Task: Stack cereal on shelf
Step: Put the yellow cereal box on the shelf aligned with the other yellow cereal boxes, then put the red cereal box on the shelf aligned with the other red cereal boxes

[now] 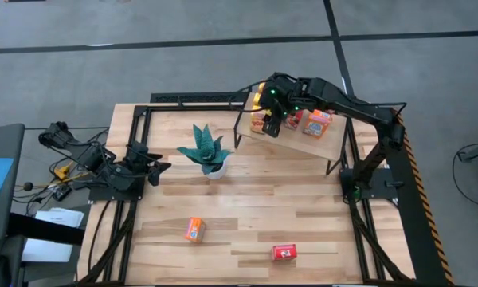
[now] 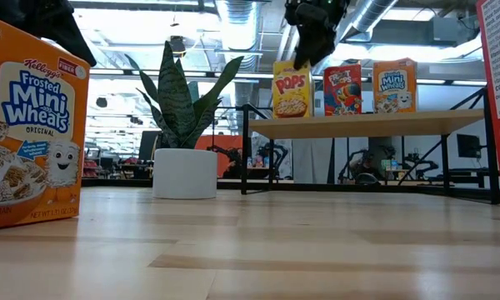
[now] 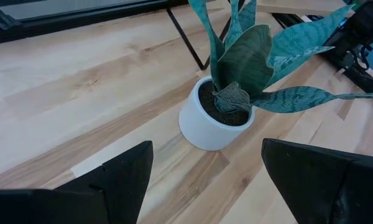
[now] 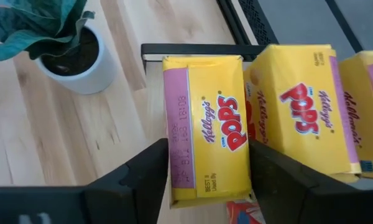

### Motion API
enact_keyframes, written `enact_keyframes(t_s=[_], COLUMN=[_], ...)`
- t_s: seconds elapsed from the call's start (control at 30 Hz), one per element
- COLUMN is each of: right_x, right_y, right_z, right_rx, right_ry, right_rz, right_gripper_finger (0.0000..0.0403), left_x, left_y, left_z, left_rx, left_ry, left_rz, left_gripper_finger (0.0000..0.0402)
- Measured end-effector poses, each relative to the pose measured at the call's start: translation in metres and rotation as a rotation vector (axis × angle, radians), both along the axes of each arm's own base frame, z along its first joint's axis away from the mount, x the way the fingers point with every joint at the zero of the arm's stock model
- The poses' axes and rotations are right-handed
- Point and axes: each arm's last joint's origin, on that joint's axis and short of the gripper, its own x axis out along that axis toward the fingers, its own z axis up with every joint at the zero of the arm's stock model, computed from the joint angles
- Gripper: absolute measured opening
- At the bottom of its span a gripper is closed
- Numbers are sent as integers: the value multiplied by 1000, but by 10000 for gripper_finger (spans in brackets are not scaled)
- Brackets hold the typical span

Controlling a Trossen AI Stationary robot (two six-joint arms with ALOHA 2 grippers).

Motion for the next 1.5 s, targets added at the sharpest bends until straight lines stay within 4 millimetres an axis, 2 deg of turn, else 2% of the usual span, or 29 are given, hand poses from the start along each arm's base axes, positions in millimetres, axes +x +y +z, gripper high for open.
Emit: enact_keyframes(t_s=[0.17, 0.7, 0.87, 1.13, 1.3, 1.4, 1.5], right_x=[0, -2, -6, -21, -37, -40, -36], right_y=[0, 3, 4, 11, 32, 60, 96], right_z=[0, 3, 20, 58, 76, 76, 72], right_rx=[-3, -39, -82, -98, -10, 136, 263], right_ry=[-2, 13, 8, -28, 11, 50, 82], right_rz=[5, 28, 30, 28, 70, 150, 227], right_gripper_finger=[250, 251, 251, 251, 251, 251, 250], left_x=[0, 0, 0, -4, -4, -4, -4], left_y=[0, 0, 0, 3, 2, 1, 1], left_z=[0, 0, 0, -4, -4, -4, -5], left_rx=[-1, 0, 2, -10, -28, -29, -17], left_ry=[-1, -1, -1, 20, 35, 49, 60], left_rz=[0, 2, 4, 46, 21, 2, -11], left_gripper_finger=[293, 293, 293, 293, 293, 293, 293])
